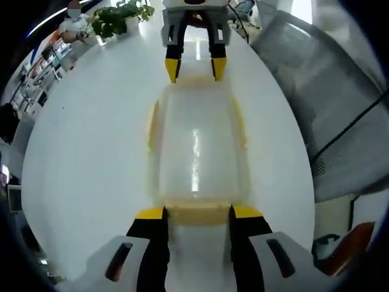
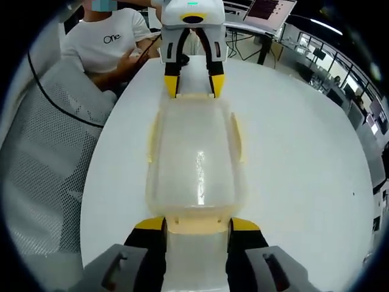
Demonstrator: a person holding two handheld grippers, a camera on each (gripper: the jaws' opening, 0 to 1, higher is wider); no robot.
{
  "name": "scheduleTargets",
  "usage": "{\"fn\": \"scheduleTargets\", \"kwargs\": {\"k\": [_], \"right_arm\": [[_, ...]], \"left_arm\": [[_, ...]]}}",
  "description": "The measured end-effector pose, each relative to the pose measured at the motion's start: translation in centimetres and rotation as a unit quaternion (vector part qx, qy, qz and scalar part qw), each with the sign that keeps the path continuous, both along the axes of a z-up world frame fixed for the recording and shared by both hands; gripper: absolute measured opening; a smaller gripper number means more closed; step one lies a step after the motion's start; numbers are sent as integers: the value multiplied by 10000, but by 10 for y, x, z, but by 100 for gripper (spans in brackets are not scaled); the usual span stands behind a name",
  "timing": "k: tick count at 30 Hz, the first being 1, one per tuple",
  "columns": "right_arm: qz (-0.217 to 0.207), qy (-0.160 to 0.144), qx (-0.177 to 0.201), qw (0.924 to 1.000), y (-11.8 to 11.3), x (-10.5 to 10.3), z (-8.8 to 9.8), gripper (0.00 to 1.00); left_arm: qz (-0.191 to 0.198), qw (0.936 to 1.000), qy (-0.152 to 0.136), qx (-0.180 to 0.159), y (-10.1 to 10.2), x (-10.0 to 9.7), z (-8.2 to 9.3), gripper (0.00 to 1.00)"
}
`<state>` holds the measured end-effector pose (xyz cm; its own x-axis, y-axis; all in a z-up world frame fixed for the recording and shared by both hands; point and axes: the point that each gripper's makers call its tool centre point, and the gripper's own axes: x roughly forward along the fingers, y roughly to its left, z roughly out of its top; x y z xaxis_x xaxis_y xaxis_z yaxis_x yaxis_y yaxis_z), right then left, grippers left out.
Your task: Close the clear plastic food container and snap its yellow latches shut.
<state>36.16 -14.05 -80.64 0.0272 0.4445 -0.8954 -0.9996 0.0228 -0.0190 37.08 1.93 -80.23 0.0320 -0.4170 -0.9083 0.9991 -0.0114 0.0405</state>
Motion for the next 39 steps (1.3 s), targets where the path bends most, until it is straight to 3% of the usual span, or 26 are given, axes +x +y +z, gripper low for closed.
{"fn": "scheduleTargets", "kwargs": {"k": [4,16,39], "right_arm": [[22,11,-34,10000,-3,-5,0,36],[30,-96,141,9999,-3,-6,20,36],[166,-385,59,9991,-9,-3,57,36]], "left_arm": [[-39,10000,24,-8,-1,-5,3,37],[-37,9999,-76,-66,-2,-6,20,37],[68,9996,-204,-167,-9,-7,56,37]]}}
